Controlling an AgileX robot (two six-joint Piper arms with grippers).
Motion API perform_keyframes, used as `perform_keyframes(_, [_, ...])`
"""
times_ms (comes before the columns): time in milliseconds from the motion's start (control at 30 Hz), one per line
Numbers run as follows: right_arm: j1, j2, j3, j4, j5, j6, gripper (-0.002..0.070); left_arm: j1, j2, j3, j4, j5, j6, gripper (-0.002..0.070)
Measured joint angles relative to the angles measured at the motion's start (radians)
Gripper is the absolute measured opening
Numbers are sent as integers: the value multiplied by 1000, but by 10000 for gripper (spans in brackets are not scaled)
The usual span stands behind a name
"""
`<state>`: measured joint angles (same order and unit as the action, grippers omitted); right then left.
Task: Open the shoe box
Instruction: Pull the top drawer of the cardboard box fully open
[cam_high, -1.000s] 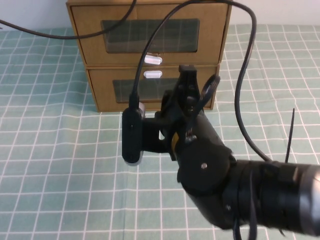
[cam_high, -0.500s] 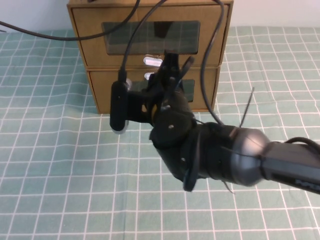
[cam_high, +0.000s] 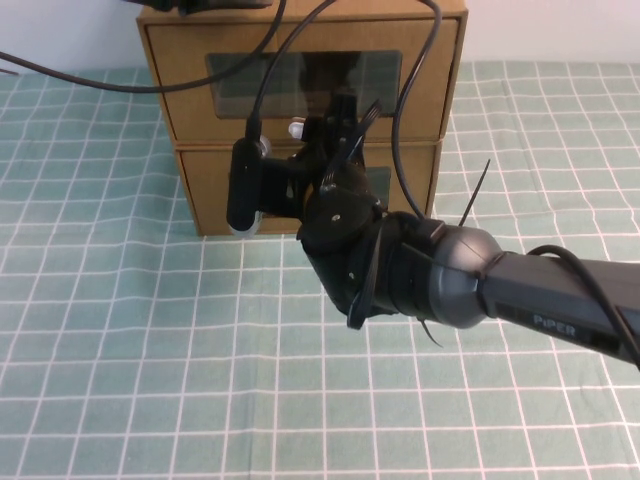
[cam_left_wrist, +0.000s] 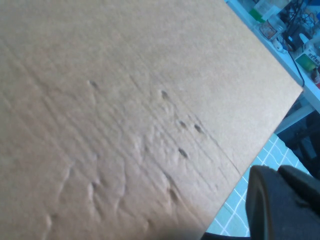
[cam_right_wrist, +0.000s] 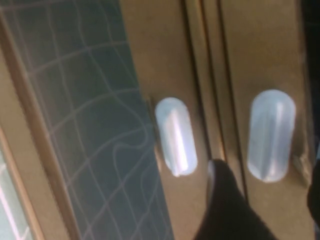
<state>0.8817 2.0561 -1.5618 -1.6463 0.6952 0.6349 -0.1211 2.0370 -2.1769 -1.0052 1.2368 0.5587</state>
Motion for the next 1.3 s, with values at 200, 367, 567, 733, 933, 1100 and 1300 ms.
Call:
perform_keyframes(200, [-9, 10, -9, 0, -50, 0, 319, 0, 0, 0, 0, 0, 4, -5])
perform_keyframes(367, [-17, 37, -32, -2, -58, 0, 293, 0, 0, 0, 0, 0, 4, -5])
perform_keyframes(567, [-17, 68, -84, 2, -45, 4, 287, 0, 0, 0, -2, 0, 4, -5])
perform_keyframes(733, [-17, 80, -119, 10, -41, 4, 286, 0, 0, 0, -7, 0, 4, -5])
perform_keyframes(933, [-33, 81, -129, 5, -62, 4, 286, 0, 0, 0, -9, 0, 4, -5])
perform_keyframes(1100, [-41, 81, -129, 11, -81, 4, 286, 0, 0, 0, -11, 0, 8, -5])
perform_keyframes(1300, [-45, 79, -129, 10, -88, 1, 144, -8, 0, 0, 1, 0, 12, -5])
